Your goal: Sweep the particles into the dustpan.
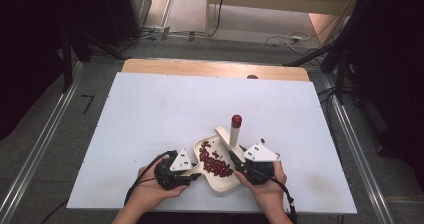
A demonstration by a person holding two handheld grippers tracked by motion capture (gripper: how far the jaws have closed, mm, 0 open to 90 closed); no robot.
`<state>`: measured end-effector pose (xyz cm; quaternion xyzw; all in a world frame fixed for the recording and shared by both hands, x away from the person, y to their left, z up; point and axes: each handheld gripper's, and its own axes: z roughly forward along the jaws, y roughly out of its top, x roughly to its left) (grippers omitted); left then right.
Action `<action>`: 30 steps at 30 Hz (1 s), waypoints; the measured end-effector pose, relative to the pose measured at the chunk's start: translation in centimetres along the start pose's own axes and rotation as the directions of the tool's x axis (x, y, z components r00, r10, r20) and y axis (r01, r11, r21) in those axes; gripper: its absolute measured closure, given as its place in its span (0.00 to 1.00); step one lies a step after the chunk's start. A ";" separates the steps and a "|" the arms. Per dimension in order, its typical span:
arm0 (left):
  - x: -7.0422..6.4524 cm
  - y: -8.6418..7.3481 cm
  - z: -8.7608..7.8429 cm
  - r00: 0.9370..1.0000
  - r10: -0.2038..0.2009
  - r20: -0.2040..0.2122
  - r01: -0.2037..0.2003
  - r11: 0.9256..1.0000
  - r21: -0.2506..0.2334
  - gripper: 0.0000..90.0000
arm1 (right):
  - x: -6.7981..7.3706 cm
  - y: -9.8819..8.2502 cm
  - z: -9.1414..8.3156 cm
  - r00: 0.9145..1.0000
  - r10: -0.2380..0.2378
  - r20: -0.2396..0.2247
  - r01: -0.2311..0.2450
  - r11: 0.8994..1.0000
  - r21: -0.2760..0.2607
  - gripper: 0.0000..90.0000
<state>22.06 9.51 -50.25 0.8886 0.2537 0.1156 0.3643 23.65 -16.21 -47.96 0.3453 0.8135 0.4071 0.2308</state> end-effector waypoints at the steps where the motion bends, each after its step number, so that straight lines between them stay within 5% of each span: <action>1: 0.0 0.0 0.0 1.000 -0.001 0.000 0.001 1.000 0.000 0.73 | 0.3 0.1 0.0 1.000 -0.002 -0.007 0.002 1.000 -0.001 0.72; 8: 0.0 -0.1 0.0 1.000 0.005 -0.003 -0.005 1.000 -0.003 0.73 | 2.0 0.7 -0.4 0.996 -0.020 -0.090 0.017 0.999 -0.037 0.72; 13: 0.0 -0.1 0.0 1.000 0.002 -0.002 -0.002 1.000 -0.007 0.73 | 1.2 1.5 -1.7 0.993 0.006 -0.118 -0.016 0.996 -0.083 0.72; 18: 0.0 -0.1 0.0 1.000 0.001 -0.002 -0.001 1.000 -0.008 0.73 | -1.1 1.8 -3.0 0.997 0.039 -0.068 -0.047 0.992 -0.113 0.72; 24: 0.0 -0.1 0.0 1.000 0.003 -0.003 -0.003 1.000 -0.005 0.73 | -3.8 0.5 -2.6 0.996 0.085 0.011 -0.084 0.993 -0.084 0.72; 30: 0.0 -0.1 0.0 1.000 0.005 -0.001 -0.005 1.000 -0.004 0.73 | -3.2 -0.7 -0.7 0.996 0.073 0.044 -0.072 0.997 -0.012 0.72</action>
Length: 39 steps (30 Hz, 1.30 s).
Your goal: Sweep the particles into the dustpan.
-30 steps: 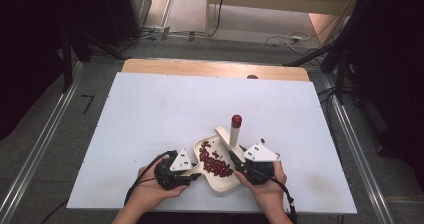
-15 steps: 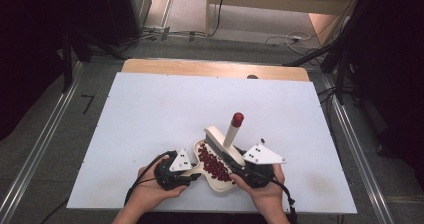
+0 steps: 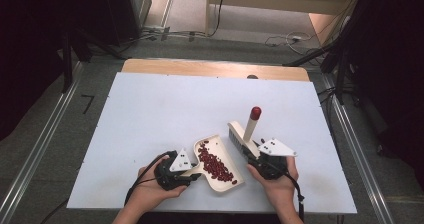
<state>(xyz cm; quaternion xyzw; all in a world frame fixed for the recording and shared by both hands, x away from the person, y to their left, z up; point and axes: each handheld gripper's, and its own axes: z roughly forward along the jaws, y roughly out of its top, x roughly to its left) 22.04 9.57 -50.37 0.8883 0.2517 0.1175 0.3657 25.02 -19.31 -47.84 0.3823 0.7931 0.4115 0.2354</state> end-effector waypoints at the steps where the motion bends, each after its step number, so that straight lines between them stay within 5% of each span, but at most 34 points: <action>1: 0.0 0.0 0.0 1.000 0.001 0.000 -0.001 1.000 0.001 0.73 | 0.4 0.0 0.1 1.000 0.002 -0.016 -0.002 1.000 -0.003 0.72; 9: -0.1 0.0 0.1 1.000 -0.002 0.001 0.002 1.000 -0.002 0.73 | 4.6 0.2 0.9 0.993 -0.111 -0.049 0.111 0.994 -0.009 0.72; 20: 0.0 -0.2 0.1 1.000 -0.004 0.004 0.004 1.000 -0.012 0.73 | 7.0 0.8 0.0 0.986 -0.115 -0.121 0.111 0.993 -0.044 0.72; 26: 0.0 -0.2 0.1 1.000 -0.008 0.006 0.008 1.000 -0.016 0.73 | 5.4 1.7 -1.4 0.992 -0.078 -0.101 0.070 0.994 -0.079 0.72; 33: -0.1 -0.2 0.1 1.000 -0.007 0.004 0.007 1.000 -0.014 0.73 | 2.2 0.9 -1.0 0.999 -0.032 0.019 0.033 0.997 -0.063 0.72; 39: -0.1 -0.2 0.2 1.000 -0.007 0.005 0.007 1.000 -0.014 0.73 | 1.5 -0.2 0.3 1.000 -0.008 0.013 0.009 1.000 -0.028 0.72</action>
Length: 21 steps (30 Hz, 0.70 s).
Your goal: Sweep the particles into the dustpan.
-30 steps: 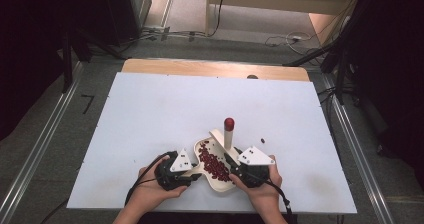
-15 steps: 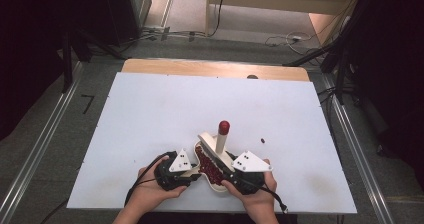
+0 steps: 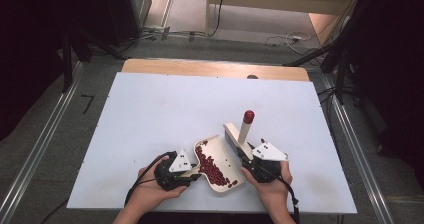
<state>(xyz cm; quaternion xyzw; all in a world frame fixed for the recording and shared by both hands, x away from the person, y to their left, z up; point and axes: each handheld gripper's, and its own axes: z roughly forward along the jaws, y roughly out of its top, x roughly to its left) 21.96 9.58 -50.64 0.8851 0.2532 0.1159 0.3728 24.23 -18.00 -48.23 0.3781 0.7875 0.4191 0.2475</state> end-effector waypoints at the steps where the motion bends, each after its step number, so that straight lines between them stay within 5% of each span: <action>1: 0.0 0.0 0.0 1.000 -0.001 0.000 0.001 1.000 -0.001 0.73 | 0.3 0.1 0.0 1.000 0.001 -0.005 -0.001 1.000 0.006 0.72; 13: -0.1 -0.5 0.1 1.000 0.010 -0.011 -0.010 1.000 -0.024 0.73 | 5.2 0.8 -0.4 0.991 -0.103 -0.082 0.101 0.995 -0.027 0.72; 16: -0.1 -0.6 -0.1 1.000 0.005 -0.012 -0.006 0.999 -0.033 0.73 | 4.8 1.3 -1.1 0.993 -0.097 -0.070 0.093 0.994 -0.053 0.72; 21: 0.1 -0.7 -0.4 1.000 -0.007 -0.026 0.006 0.999 -0.053 0.73 | 1.9 2.3 -3.0 0.998 -0.029 -0.062 0.022 0.994 -0.109 0.72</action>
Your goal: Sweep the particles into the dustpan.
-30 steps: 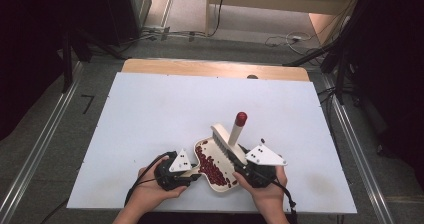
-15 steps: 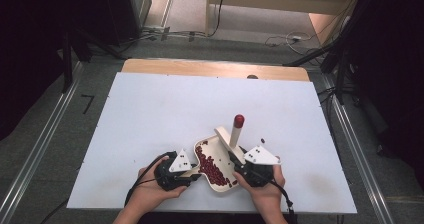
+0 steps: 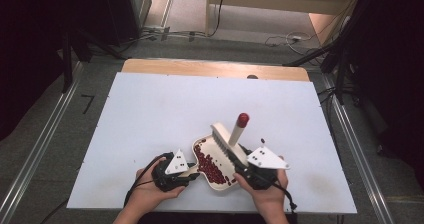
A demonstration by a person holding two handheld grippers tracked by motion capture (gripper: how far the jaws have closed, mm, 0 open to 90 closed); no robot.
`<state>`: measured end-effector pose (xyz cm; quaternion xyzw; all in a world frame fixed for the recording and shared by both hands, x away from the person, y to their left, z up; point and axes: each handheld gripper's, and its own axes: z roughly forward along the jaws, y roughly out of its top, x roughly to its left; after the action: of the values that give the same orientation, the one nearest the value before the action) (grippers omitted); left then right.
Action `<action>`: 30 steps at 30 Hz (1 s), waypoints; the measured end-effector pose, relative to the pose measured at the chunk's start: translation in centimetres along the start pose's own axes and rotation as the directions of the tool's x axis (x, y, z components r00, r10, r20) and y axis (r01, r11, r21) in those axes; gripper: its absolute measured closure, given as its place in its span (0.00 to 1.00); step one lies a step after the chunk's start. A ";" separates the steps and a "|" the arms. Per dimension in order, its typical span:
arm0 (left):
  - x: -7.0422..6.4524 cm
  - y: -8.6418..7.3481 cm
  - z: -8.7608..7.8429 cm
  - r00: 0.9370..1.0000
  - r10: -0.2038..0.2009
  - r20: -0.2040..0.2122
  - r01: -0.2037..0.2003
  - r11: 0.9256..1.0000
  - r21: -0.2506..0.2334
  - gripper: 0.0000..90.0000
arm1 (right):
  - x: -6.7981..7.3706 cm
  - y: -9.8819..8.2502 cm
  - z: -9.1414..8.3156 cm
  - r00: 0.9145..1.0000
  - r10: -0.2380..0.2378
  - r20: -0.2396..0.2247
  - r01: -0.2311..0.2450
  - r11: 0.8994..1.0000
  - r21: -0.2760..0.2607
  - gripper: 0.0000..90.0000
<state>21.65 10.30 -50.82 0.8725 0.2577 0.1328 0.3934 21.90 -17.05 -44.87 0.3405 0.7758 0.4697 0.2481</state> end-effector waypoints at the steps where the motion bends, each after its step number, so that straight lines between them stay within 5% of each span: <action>1: 0.1 0.0 0.0 1.000 -0.002 0.002 0.002 1.000 0.002 0.73 | -0.8 0.2 -0.4 1.000 0.015 0.011 -0.014 1.000 -0.010 0.72; 5: 0.2 0.0 0.0 1.000 -0.003 0.002 0.003 1.000 0.004 0.73 | -4.6 0.5 -1.8 0.996 0.048 0.078 -0.047 0.999 -0.019 0.72; 10: 0.0 0.1 0.4 1.000 0.007 0.011 -0.007 1.000 0.021 0.73 | -8.5 -1.4 -1.5 0.977 0.070 0.203 -0.080 0.996 0.041 0.72; 15: 0.0 0.1 0.6 1.000 0.010 0.019 -0.011 1.000 0.021 0.73 | -9.9 -3.3 -0.1 0.953 0.023 0.303 -0.064 0.990 0.126 0.72; 18: 0.0 0.1 0.6 1.000 0.008 0.020 -0.008 1.000 0.021 0.73 | -9.2 -3.8 0.8 0.968 0.038 0.248 -0.076 0.987 0.143 0.72; 22: 0.0 0.1 0.6 1.000 0.005 0.022 -0.005 1.000 0.020 0.73 | -6.6 -3.4 1.7 0.983 0.004 0.182 -0.033 0.987 0.155 0.71; 25: 0.0 0.1 0.6 1.000 0.006 0.022 -0.006 1.000 0.019 0.73 | -4.5 -3.0 2.0 0.992 -0.014 0.127 -0.007 0.987 0.159 0.71; 30: 0.0 0.0 0.6 1.000 0.003 0.023 -0.003 1.000 0.016 0.73 | -2.8 -1.6 1.4 0.999 0.025 -0.021 -0.022 0.993 0.118 0.72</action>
<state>21.96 9.93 -51.20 0.8774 0.2530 0.1212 0.3891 24.21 -18.94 -46.76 0.3584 0.8008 0.4298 0.2132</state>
